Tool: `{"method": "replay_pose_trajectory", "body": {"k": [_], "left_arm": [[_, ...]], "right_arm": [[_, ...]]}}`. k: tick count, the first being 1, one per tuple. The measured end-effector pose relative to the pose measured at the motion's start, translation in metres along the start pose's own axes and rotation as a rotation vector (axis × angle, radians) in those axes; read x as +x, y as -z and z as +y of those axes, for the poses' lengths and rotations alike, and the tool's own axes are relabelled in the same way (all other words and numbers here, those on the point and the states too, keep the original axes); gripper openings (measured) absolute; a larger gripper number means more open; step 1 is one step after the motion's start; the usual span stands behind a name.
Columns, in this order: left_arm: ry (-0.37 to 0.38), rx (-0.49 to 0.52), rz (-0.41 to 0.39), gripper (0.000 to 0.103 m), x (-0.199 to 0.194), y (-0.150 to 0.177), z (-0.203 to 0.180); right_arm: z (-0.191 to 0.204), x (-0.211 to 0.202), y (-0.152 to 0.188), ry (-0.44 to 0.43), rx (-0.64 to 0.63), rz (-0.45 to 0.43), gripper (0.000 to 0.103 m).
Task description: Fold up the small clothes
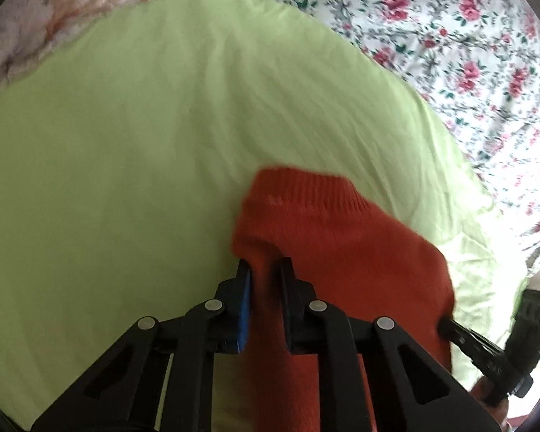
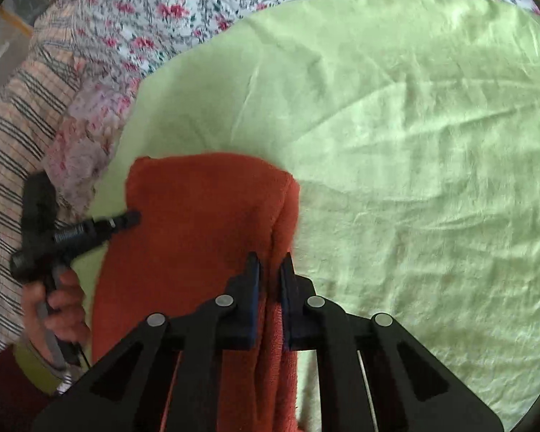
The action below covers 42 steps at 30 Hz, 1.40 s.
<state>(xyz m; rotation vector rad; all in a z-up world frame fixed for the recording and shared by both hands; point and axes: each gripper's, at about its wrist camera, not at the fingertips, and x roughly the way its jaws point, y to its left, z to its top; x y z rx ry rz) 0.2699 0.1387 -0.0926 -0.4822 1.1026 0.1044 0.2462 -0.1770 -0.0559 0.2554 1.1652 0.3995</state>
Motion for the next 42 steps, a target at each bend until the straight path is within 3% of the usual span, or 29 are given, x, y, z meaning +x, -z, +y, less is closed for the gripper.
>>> {"method": "replay_pose_trajectory", "body": {"k": [4, 5, 8, 10, 14, 18, 25, 26, 27, 28, 29, 31, 36, 42], "left_arm": [[-0.018, 0.028, -0.026, 0.014, -0.02, -0.002, -0.003], [-0.007, 0.04, -0.035, 0.014, -0.029, 0.002, -0.004], [0.004, 0.107, -0.059, 0.024, -0.058, 0.028, -0.012], [0.004, 0.163, -0.057, 0.031, -0.075, 0.057, -0.017], [-0.008, 0.266, -0.03, 0.037, -0.097, 0.119, -0.028], [0.002, 0.296, 0.008, 0.05, -0.119, 0.183, -0.021], [-0.01, 0.344, 0.068, 0.059, -0.117, 0.241, -0.014], [-0.013, 0.35, 0.069, 0.06, -0.115, 0.245, -0.014], [-0.024, 0.356, 0.067, 0.061, -0.112, 0.246, -0.014], [-0.028, 0.356, 0.065, 0.061, -0.11, 0.246, -0.014], [-0.028, 0.354, 0.063, 0.061, -0.108, 0.246, -0.015], [-0.025, 0.353, 0.063, 0.062, -0.105, 0.243, -0.015], [-0.023, 0.379, 0.036, 0.064, -0.106, 0.242, -0.022], [-0.048, 0.431, 0.041, 0.064, -0.104, 0.256, -0.029]], "right_arm": [[-0.002, 0.001, -0.003, -0.017, 0.032, 0.011, 0.014], [-0.002, -0.004, -0.002, -0.025, 0.042, 0.008, 0.019], [0.0, -0.024, 0.004, -0.036, 0.056, -0.005, 0.024], [0.002, -0.04, 0.013, -0.062, 0.055, -0.012, 0.026], [0.007, -0.068, 0.045, -0.078, 0.03, -0.003, 0.047], [0.011, -0.085, 0.085, -0.094, 0.015, 0.02, 0.048], [0.016, -0.073, 0.131, -0.087, 0.001, 0.107, 0.05], [0.018, -0.07, 0.134, -0.09, -0.005, 0.116, 0.05], [0.021, -0.063, 0.137, -0.097, -0.018, 0.134, 0.041], [0.023, -0.06, 0.138, -0.104, -0.025, 0.145, 0.03], [0.025, -0.057, 0.137, -0.115, -0.026, 0.156, 0.008], [0.029, -0.06, 0.132, -0.147, -0.015, 0.147, 0.005], [0.037, -0.105, 0.102, -0.364, 0.065, -0.005, 0.005], [0.023, -0.106, 0.102, -0.358, 0.132, -0.023, 0.005]]}}
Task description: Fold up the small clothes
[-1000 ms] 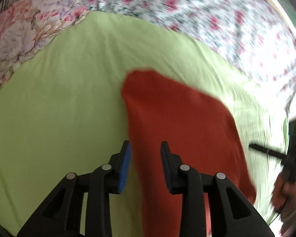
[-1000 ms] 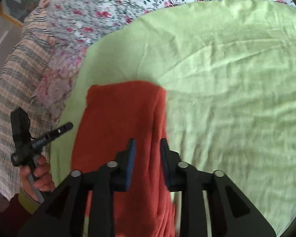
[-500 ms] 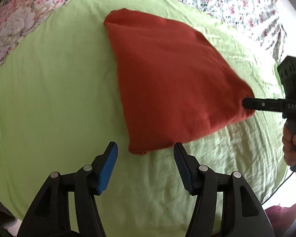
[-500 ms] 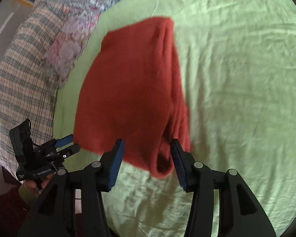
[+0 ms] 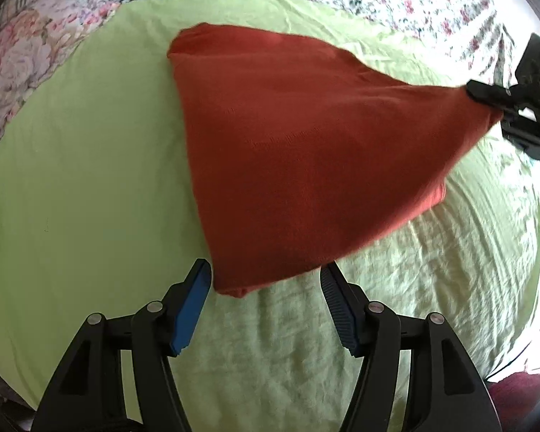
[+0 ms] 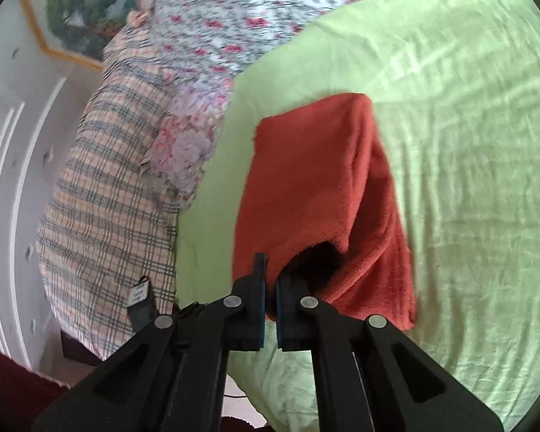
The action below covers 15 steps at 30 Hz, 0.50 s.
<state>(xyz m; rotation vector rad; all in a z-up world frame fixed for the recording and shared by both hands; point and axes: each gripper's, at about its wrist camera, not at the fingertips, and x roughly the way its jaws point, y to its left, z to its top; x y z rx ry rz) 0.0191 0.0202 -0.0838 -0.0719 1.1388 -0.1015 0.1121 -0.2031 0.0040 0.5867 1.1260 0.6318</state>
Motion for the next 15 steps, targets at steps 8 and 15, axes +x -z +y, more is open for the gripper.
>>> {"method": "replay_pose_trajectory", "body": {"k": [8, 15], "left_arm": [[-0.031, -0.184, -0.012, 0.023, 0.001, -0.008, 0.037], [-0.004, -0.235, 0.013, 0.01, 0.008, 0.0, 0.037]], "right_arm": [[0.005, -0.009, -0.002, 0.001, -0.025, -0.016, 0.005], [-0.023, 0.027, 0.028, 0.316, -0.179, 0.114, 0.005]]}}
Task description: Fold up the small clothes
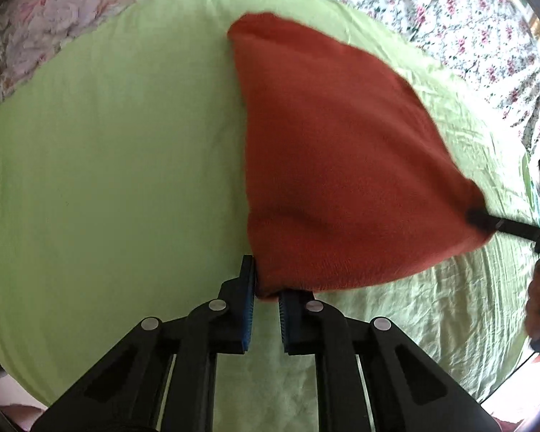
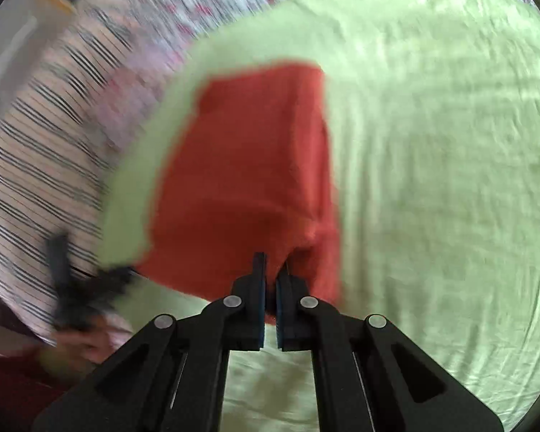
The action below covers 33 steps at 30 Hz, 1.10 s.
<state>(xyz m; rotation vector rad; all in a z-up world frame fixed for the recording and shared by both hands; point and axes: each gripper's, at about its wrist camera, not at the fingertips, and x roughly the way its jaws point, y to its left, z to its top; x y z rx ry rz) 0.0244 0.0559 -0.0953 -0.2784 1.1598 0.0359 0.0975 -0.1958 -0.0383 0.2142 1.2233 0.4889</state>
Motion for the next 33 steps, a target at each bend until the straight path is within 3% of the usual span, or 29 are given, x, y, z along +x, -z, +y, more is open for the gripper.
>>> {"method": "replay_pose_trajectory", "body": {"k": [3, 8, 11, 15, 20, 23, 24, 26, 30, 33], "left_arm": [[0.019, -0.034, 0.035, 0.01, 0.008, 0.006, 0.008], [0.049, 0.023, 0.064, 0.014, -0.006, 0.01, 0.013], [0.123, 0.059, 0.03, 0.016, -0.037, 0.009, 0.015], [0.195, 0.091, -0.037, 0.024, -0.058, -0.009, 0.003], [0.22, 0.126, -0.047, 0.024, -0.039, -0.035, -0.018], [0.227, 0.15, -0.023, 0.023, -0.018, -0.041, -0.029], [0.211, 0.145, 0.001, 0.021, -0.008, -0.044, -0.03], [0.222, 0.135, 0.012, 0.021, -0.003, -0.048, -0.03], [0.219, 0.146, 0.051, 0.021, 0.011, -0.043, -0.033], [0.173, 0.153, 0.076, 0.02, 0.03, -0.037, -0.038]], "right_arm": [[-0.012, 0.024, 0.015, 0.038, 0.011, 0.047, 0.005], [-0.021, 0.026, 0.011, -0.01, 0.066, 0.064, 0.009], [-0.022, 0.009, 0.007, -0.022, 0.065, 0.05, 0.022], [-0.027, -0.017, -0.016, -0.082, 0.123, -0.064, 0.042], [-0.029, 0.002, -0.061, -0.08, 0.157, -0.126, 0.043], [-0.03, 0.031, -0.083, -0.064, 0.187, -0.108, 0.043], [-0.03, 0.04, -0.088, -0.058, 0.195, -0.091, 0.038], [-0.031, 0.047, -0.095, -0.063, 0.187, -0.066, 0.013], [-0.02, 0.025, -0.101, -0.026, 0.129, -0.146, 0.01], [-0.026, 0.047, -0.098, 0.062, 0.124, -0.096, 0.01]]}}
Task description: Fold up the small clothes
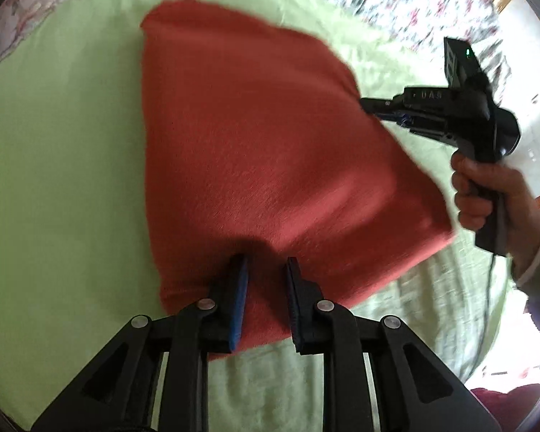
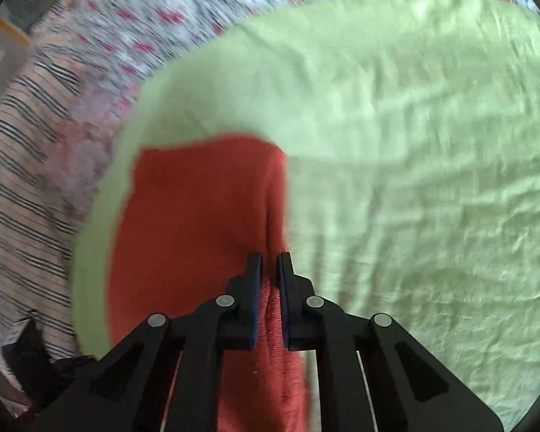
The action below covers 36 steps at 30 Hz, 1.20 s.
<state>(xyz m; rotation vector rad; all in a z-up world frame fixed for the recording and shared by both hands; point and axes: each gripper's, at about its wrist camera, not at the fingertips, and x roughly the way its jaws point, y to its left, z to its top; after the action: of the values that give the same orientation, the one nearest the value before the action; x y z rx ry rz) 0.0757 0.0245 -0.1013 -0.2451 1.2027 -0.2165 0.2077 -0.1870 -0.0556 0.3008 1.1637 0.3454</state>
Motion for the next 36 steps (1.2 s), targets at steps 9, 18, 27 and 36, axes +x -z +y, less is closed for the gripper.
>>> {"method": "replay_pose_trajectory", "body": {"k": [9, 18, 27, 36], "left_arm": [[0.028, -0.026, -0.015, 0.022, -0.021, 0.0, 0.0], [0.041, -0.059, -0.095, 0.027, -0.061, -0.001, 0.014], [0.003, -0.097, -0.106, 0.034, -0.063, -0.001, 0.028], [-0.056, -0.136, -0.036, 0.031, -0.039, 0.016, 0.045]], "right_arm": [[0.004, -0.016, 0.008, 0.024, 0.059, -0.037, 0.016], [0.032, -0.07, 0.061, -0.057, -0.019, -0.062, 0.016], [0.041, -0.054, 0.11, -0.004, -0.062, 0.031, 0.016], [0.015, -0.043, 0.128, 0.051, -0.008, 0.064, 0.016]]}}
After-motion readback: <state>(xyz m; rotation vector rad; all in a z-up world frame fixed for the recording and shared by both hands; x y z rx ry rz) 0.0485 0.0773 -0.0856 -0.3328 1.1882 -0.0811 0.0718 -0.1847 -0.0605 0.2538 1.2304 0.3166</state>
